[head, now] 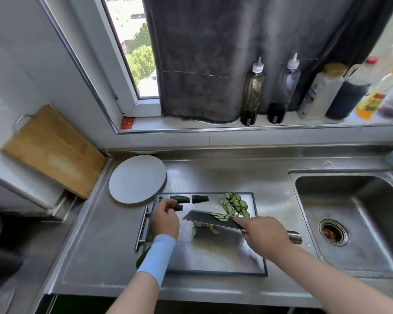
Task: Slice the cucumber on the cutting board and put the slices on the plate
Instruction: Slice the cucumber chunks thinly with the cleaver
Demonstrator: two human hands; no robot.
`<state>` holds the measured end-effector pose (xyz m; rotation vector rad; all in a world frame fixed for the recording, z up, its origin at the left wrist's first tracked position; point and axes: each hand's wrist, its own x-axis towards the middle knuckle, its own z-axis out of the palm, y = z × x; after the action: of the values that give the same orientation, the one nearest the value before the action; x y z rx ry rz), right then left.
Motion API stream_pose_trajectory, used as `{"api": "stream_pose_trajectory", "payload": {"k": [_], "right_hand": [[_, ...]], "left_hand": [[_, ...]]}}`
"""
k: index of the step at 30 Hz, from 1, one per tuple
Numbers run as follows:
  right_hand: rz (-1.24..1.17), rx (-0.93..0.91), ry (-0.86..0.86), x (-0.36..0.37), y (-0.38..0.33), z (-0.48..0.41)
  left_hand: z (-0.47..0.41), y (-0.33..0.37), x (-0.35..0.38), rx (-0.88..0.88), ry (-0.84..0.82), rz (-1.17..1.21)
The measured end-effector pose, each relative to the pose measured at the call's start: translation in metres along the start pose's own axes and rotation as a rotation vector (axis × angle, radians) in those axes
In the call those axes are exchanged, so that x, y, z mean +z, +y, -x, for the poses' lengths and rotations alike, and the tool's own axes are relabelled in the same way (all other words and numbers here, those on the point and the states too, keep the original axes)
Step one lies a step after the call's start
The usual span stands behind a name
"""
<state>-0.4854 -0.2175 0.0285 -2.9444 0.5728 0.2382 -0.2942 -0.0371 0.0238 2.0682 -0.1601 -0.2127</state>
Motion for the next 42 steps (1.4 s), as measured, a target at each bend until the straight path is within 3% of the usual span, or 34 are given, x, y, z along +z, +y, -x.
{"api": "stream_pose_trajectory", "payload": {"k": [5,7,12,18,23,25,29,35,37,39,42], "right_hand": [[0.061,-0.085,0.071,0.0,-0.011,-0.003],[0.123,-0.119,0.089,0.0,-0.015,-0.004],[0.165,-0.16,0.102,-0.004,-0.022,-0.002],[0.153,-0.138,0.102,-0.008,-0.032,0.001],[0.172,-0.115,0.066,-0.004,-0.034,0.0],[0.185,-0.105,0.064,-0.005,-0.035,0.0],[0.178,-0.055,0.085,-0.016,-0.041,-0.001],[0.169,-0.074,0.038,-0.019,-0.05,-0.004],[0.15,-0.065,0.049,-0.017,-0.051,-0.005],[0.189,-0.073,0.067,-0.018,-0.053,-0.006],[0.211,-0.058,0.042,-0.012,-0.054,-0.007]], "left_hand": [[0.027,0.014,0.012,0.337,-0.632,-0.262],[0.03,0.012,0.021,0.44,-0.734,-0.437],[0.027,0.009,0.033,0.414,-0.872,-0.623],[0.025,0.008,0.033,0.39,-0.698,-0.391],[0.018,0.004,0.034,0.447,-0.842,-0.553],[0.012,0.002,0.033,0.443,-0.812,-0.58],[0.014,-0.003,0.025,0.4,-0.633,-0.286],[0.006,0.0,0.028,0.465,-0.856,-0.556],[0.0,-0.002,0.027,0.397,-0.801,-0.512],[-0.004,-0.004,0.022,0.32,-0.643,-0.414],[-0.009,-0.006,0.013,0.28,-0.576,-0.515]]}}
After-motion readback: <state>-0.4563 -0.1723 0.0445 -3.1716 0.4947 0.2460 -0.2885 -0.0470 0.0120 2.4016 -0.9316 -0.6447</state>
